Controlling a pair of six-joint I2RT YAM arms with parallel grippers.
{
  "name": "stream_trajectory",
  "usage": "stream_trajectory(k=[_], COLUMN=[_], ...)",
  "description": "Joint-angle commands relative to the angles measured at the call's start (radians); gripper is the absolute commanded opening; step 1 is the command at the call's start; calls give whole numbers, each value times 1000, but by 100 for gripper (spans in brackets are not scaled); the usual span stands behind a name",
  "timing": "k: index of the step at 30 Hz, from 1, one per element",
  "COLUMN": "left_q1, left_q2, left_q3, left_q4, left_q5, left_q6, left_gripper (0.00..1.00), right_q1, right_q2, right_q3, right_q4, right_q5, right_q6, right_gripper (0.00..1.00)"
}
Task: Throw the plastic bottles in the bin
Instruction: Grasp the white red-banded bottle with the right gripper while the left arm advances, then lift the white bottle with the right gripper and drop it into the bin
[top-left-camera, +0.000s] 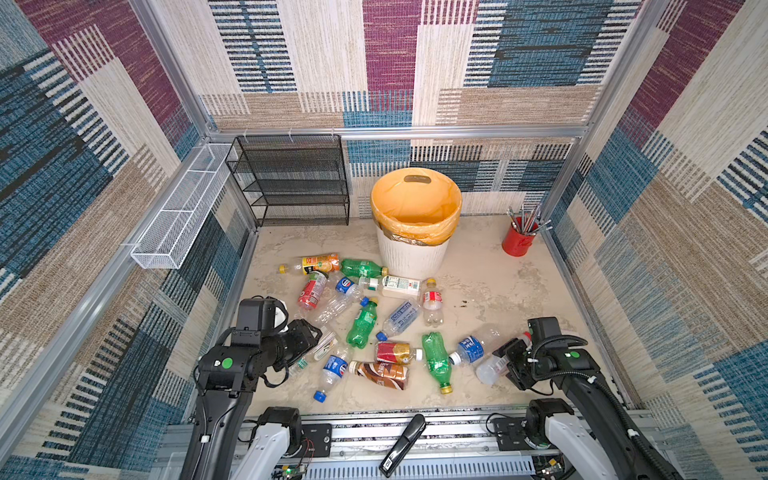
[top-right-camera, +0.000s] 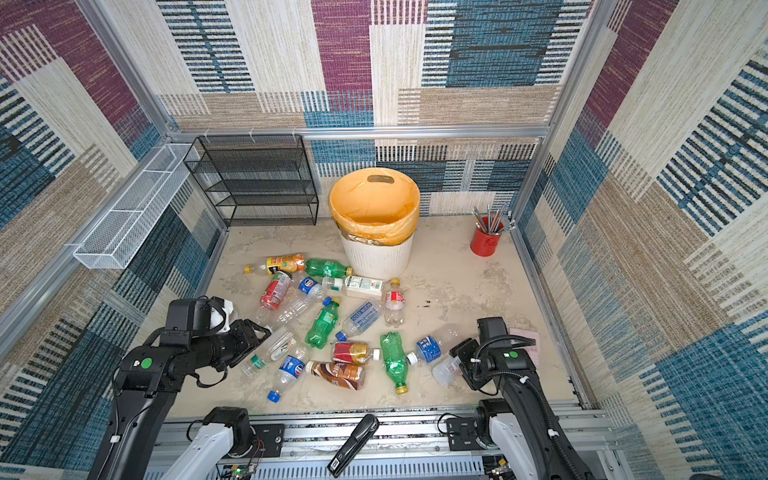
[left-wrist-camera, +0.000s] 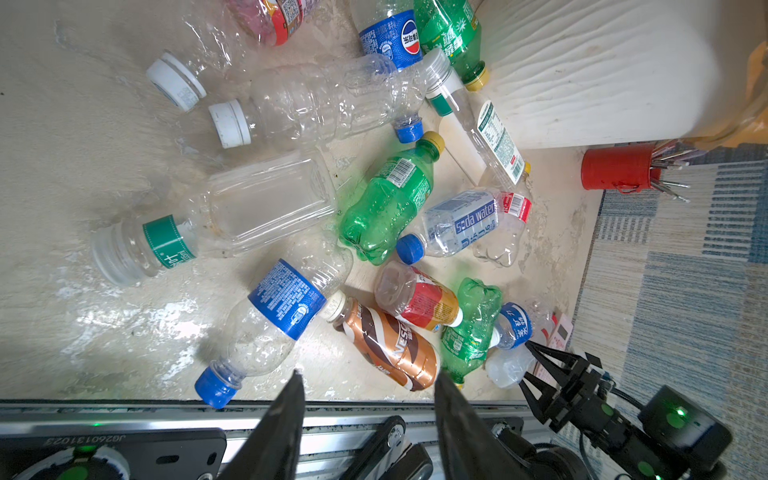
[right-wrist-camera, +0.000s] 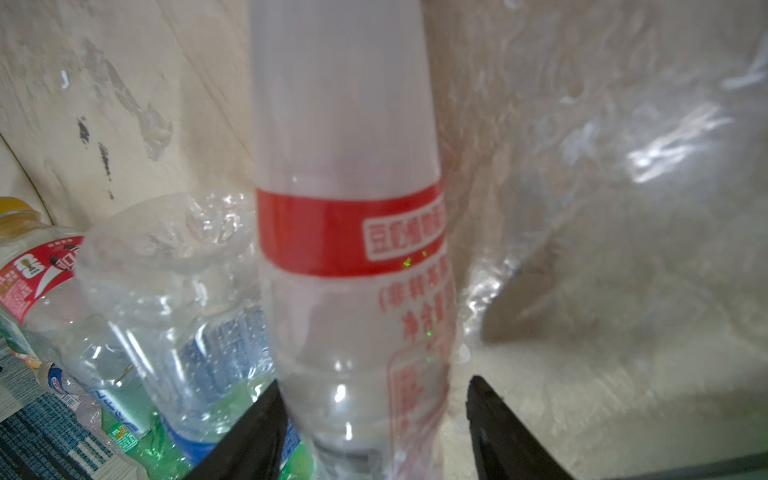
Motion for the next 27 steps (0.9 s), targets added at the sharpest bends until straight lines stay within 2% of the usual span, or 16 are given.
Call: stream_trajectory(k=[1, 9, 14, 17, 21, 25, 27], left_q1=[1, -2, -8, -14, -23, -30, -31], left_q2=[7, 33, 52, 65, 93, 117, 126], left_q3=[12, 29, 45, 60, 87, 116, 128], left_q4=[4, 10, 12, 15, 24, 44, 47], left_q5=[-17, -17, -14, -14, -13, -4, -1], left_q6=[-8, -4, -7, -8, -8, -10, -13], left_gripper=[52, 52, 53, 53, 53, 53, 53], right_q1=[0, 0, 0, 0, 2, 21, 33], right_q2=[5, -13, -67, -80, -60, -45, -19], right_q3=[-12, 37, 197, 302, 432, 503, 520], right_q4=[72, 53, -52, -34, 114, 466, 656], right_q5=[11, 25, 19, -21, -43, -19, 9], right_q6=[23, 6, -24, -58, -139, -250, -304], right_gripper=[64, 46, 45, 46, 46, 46, 42])
